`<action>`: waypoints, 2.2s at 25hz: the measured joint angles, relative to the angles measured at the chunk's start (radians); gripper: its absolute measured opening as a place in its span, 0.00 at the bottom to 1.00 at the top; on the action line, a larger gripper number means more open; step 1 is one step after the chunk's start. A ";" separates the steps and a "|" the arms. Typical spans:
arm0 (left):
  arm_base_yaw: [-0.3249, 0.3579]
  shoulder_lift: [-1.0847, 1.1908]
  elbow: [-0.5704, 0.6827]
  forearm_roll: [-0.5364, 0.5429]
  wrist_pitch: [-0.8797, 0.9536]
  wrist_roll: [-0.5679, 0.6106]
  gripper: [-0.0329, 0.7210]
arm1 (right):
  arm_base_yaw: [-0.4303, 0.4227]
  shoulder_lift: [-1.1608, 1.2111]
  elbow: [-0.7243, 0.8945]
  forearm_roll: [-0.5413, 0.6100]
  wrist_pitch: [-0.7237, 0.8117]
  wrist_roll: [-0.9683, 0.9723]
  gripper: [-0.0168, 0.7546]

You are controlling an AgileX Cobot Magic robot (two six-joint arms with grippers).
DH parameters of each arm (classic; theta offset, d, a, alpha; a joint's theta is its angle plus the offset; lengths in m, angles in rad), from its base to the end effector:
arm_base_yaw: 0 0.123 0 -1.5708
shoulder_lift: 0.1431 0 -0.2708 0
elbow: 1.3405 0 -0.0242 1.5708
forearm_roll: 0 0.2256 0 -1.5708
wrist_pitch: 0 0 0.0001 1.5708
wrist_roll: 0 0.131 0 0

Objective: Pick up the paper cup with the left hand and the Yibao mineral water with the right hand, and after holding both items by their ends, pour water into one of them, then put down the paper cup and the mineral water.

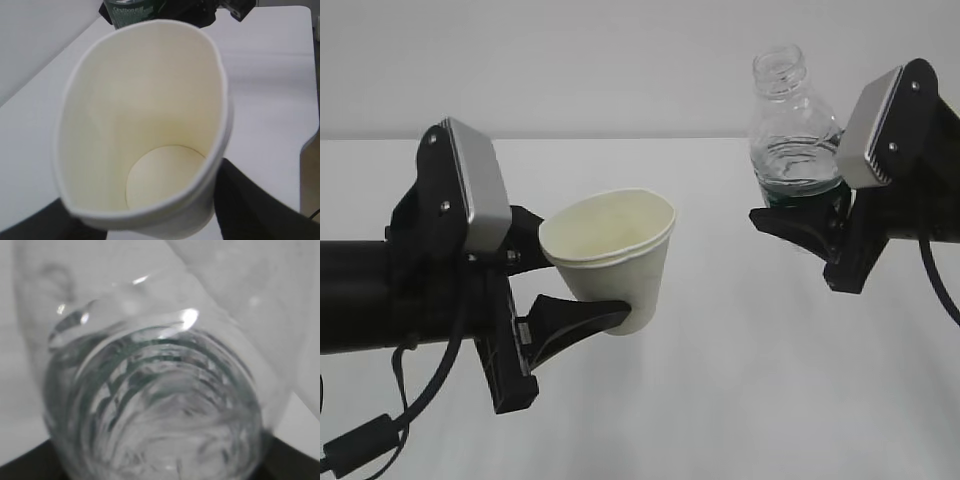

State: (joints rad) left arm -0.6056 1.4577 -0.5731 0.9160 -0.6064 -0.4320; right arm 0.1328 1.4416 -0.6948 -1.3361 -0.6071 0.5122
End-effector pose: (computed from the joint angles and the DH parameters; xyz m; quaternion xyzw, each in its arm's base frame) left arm 0.2054 -0.2142 0.2038 0.4989 0.6510 -0.2510 0.5140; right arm 0.2804 0.1107 0.2224 -0.4939 0.6747 0.0823 0.5422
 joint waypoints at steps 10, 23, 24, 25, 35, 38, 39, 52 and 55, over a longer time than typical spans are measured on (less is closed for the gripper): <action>-0.002 0.117 -0.021 0.000 -0.065 -0.002 0.61 | 0.000 0.000 0.000 -0.029 0.000 0.002 0.61; -0.026 0.169 -0.076 0.029 -0.071 -0.002 0.61 | 0.000 0.000 0.000 -0.058 0.002 -0.060 0.61; -0.026 0.169 -0.076 0.033 -0.071 -0.002 0.61 | 0.000 0.000 0.000 -0.058 0.002 -0.067 0.61; -0.026 0.169 -0.076 0.038 -0.071 -0.002 0.61 | 0.000 0.000 0.000 -0.058 0.002 -0.079 0.61; -0.034 0.169 -0.076 0.051 -0.113 -0.002 0.61 | 0.000 0.000 -0.022 -0.077 0.002 -0.122 0.61; -0.048 0.169 -0.078 0.070 -0.116 -0.002 0.61 | 0.000 0.000 -0.022 -0.079 0.004 -0.144 0.61; -0.055 0.169 -0.080 0.077 -0.116 -0.002 0.61 | 0.000 0.000 -0.022 -0.081 0.004 -0.152 0.61; -0.094 0.169 -0.120 0.091 -0.120 -0.002 0.60 | 0.000 0.000 -0.040 -0.087 0.004 -0.212 0.61; -0.094 0.169 -0.120 0.091 -0.120 -0.002 0.59 | 0.000 0.000 -0.066 -0.087 0.004 -0.212 0.61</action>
State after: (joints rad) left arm -0.6997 1.6270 -0.6926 1.0071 -0.7268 -0.4342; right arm 0.1328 1.4416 -0.7610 -1.4231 -0.6029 0.2997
